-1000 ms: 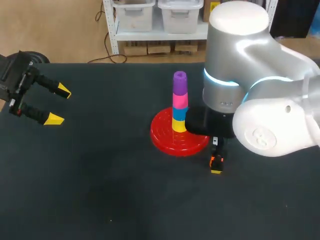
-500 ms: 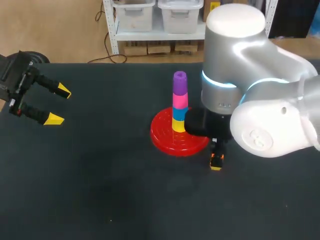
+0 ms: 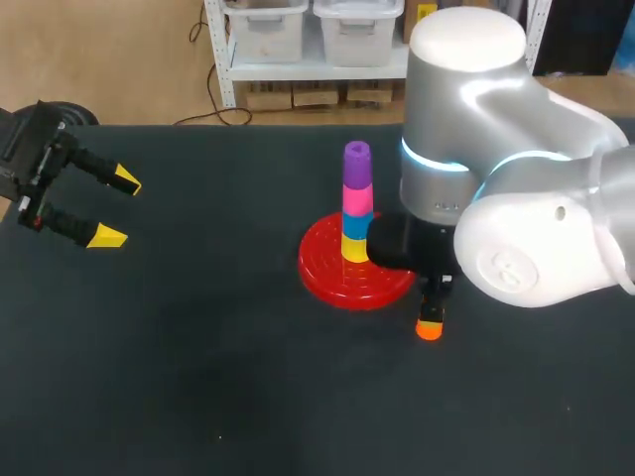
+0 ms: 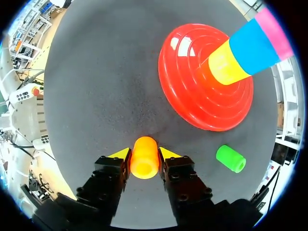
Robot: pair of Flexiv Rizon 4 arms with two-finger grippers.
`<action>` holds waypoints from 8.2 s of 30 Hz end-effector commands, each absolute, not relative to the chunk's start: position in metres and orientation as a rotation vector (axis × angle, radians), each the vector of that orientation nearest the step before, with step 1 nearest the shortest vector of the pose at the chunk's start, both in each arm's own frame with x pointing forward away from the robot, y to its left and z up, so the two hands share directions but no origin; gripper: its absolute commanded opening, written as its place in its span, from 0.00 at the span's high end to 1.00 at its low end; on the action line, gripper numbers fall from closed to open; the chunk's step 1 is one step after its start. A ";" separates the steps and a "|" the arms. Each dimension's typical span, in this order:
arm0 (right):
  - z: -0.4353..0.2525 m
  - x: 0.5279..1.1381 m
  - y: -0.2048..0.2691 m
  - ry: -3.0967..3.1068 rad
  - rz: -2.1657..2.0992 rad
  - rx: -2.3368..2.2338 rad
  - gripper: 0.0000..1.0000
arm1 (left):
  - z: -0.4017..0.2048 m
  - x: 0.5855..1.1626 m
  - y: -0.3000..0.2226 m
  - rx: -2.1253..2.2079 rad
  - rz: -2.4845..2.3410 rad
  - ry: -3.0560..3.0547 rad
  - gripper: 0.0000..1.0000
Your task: Pick up and stack the cylinders on the red base in this order: pink,purple,orange,green
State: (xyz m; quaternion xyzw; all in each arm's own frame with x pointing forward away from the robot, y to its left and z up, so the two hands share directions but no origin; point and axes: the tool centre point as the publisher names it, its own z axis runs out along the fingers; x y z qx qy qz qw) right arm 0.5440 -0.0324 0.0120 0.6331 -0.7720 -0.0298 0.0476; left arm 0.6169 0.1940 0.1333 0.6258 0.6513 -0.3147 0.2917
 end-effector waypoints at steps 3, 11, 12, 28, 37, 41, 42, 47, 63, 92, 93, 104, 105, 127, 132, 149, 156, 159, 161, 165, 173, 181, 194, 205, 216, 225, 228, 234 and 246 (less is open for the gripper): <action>0.027 0.546 -0.032 -2.354 -0.086 1.932 1.00 | 0.132 0.616 0.195 1.667 -0.837 1.731 0.00; 0.087 0.550 -0.024 -2.379 0.018 1.974 1.00 | 0.132 0.616 0.195 1.667 -0.837 1.731 0.00; 0.095 0.551 -0.023 -2.392 0.031 1.978 1.00 | 0.132 0.616 0.195 1.667 -0.837 1.731 0.00; 0.223 0.585 0.021 -2.452 0.031 2.128 1.00 | 0.132 0.616 0.195 1.667 -0.837 1.731 0.00; 0.259 0.623 0.051 -2.348 0.111 2.136 1.00 | 0.132 0.616 0.195 1.667 -0.837 1.731 0.00; 0.260 0.635 0.054 -2.329 0.038 2.114 1.00 | 0.132 0.616 0.195 1.667 -0.837 1.731 0.00; 0.259 0.639 0.054 -2.335 0.019 2.104 1.00 | 0.132 0.616 0.195 1.667 -0.837 1.731 0.00; 0.254 0.649 0.059 -2.319 0.013 2.087 1.00 | 0.132 0.616 0.195 1.667 -0.837 1.731 0.00; 0.235 0.653 0.060 -2.298 0.019 2.057 1.00 | 0.132 0.616 0.195 1.667 -0.837 1.731 0.00; 0.218 0.671 0.060 -2.271 0.010 2.036 1.00 | 0.132 0.616 0.195 1.667 -0.837 1.731 0.00; 0.218 0.671 0.060 -2.269 0.010 2.036 1.00 | 0.132 0.616 0.195 1.667 -0.837 1.731 0.00; 0.220 0.674 0.060 -2.267 0.015 2.047 1.00 | 0.132 0.616 0.195 1.667 -0.837 1.731 0.00; 0.219 0.673 0.060 -2.267 0.014 2.048 1.00 | 0.132 0.616 0.195 1.667 -0.837 1.731 0.00; 0.202 0.669 0.058 -2.272 -0.036 2.040 1.00 | 0.132 0.616 0.195 1.667 -0.837 1.731 0.00; 0.209 0.666 0.059 -2.299 -0.027 2.078 1.00 | 0.132 0.616 0.195 1.667 -0.837 1.731 0.00; 0.256 0.639 0.039 -2.502 0.091 2.107 0.00 | 0.132 0.616 0.195 1.667 -0.837 1.731 0.00; 0.251 0.622 -0.005 -2.664 0.099 1.947 0.00 | 0.132 0.616 0.195 1.667 -0.837 1.731 0.00; 0.239 0.617 -0.022 -2.703 0.081 1.880 0.00 | 0.132 0.616 0.195 1.667 -0.837 1.731 0.00; 0.228 0.613 -0.034 -2.726 0.076 1.833 0.00 | 0.132 0.616 0.195 1.667 -0.837 1.731 0.00; 0.205 0.611 -0.056 -2.741 0.067 1.768 0.00 | 0.132 0.616 0.195 1.667 -0.837 1.731 0.00; 0.151 0.612 -0.082 -2.679 0.048 1.694 0.00 | 0.132 0.616 0.195 1.667 -0.837 1.731 0.00; 0.106 0.622 -0.093 -2.628 -0.039 1.710 0.00 | 0.132 0.616 0.195 1.667 -0.837 1.731 0.00; 0.061 0.653 -0.085 -2.492 -0.061 1.815 0.00 | 0.132 0.616 0.195 1.667 -0.837 1.731 0.00; 0.043 0.655 -0.082 -2.462 0.066 1.849 0.00 | 0.132 0.616 0.195 1.667 -0.837 1.731 0.00; 0.032 0.664 -0.085 -2.440 0.071 1.857 0.00 | 0.132 0.616 0.195 1.667 -0.837 1.731 0.00; 0.024 0.668 -0.082 -2.427 0.065 1.871 0.00 | 0.132 0.616 0.195 1.667 -0.837 1.731 0.00; 0.021 0.668 -0.081 -2.425 0.057 1.870 0.00 | 0.132 0.616 0.195 1.667 -0.837 1.731 0.00; 0.018 0.666 -0.082 -2.427 0.048 1.867 0.00 | 0.132 0.616 0.195 1.667 -0.837 1.731 0.00; 0.016 0.667 -0.080 -2.428 0.034 1.872 0.00 | 0.132 0.616 0.195 1.667 -0.837 1.731 0.00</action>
